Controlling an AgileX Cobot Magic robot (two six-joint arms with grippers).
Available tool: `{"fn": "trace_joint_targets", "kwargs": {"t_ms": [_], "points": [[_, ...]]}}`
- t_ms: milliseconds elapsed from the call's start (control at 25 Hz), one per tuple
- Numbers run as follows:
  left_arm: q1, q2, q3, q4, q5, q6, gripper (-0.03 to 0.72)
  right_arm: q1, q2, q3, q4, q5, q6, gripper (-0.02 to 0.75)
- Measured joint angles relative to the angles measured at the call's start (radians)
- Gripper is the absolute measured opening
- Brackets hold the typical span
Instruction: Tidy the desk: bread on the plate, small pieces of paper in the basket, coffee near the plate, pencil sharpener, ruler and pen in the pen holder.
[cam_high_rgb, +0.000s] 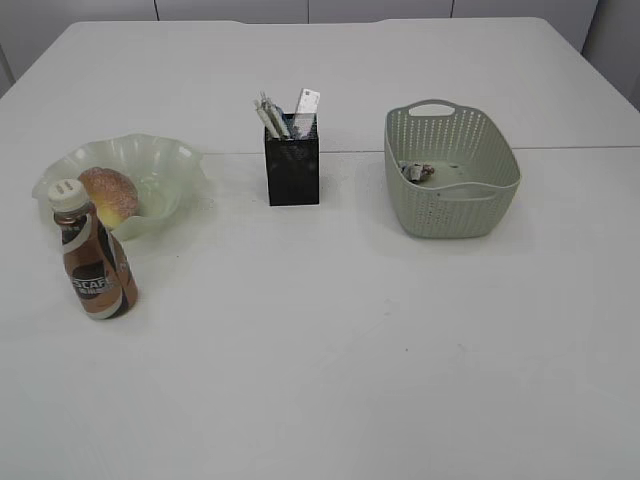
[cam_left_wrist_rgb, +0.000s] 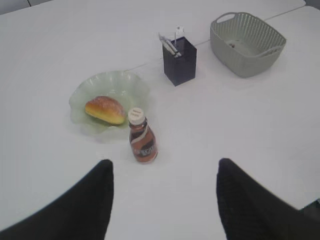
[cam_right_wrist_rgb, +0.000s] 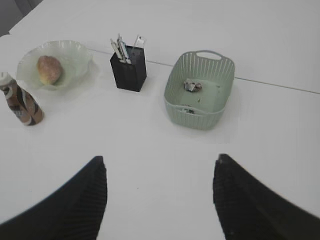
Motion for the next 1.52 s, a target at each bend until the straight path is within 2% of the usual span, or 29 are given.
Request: {"fn": "trace_joint_targets", "kwargs": {"t_ms": [120,280,480,680,880,1120,1520], "points": [[0.0,-0.133,0.15,-0.002,-0.036,0.016,0.476,0.0,-0.173,0.204,0.001,-0.043,-0.027,0.489],[0.0,-0.303,0.331,0.0,-0.089,0.049,0.476,0.0,-0.367,0.397,0.019,-0.084,-0.082,0.489],[0.0,-0.444,0.543,0.004,-0.062,0.065,0.476,0.0,-0.599,0.566,0.029,-0.109,-0.125,0.489],[0.0,-0.56,0.693,-0.02,-0.12,0.066,0.468,0.0,-0.774,0.698,0.108,-0.109,-0.164,0.489],[0.0,-0.615,0.767,-0.082,-0.143,0.066,0.459,0.0,-0.811,0.78,0.141,-0.109,-0.186,0.489],[0.0,-0.617,0.779,-0.093,-0.157,0.066,0.458,0.0,-0.811,0.829,0.178,-0.096,-0.205,0.489],[0.0,-0.618,0.781,-0.095,-0.16,0.051,0.454,0.0,-0.811,0.851,0.127,-0.044,-0.181,0.489]]}}
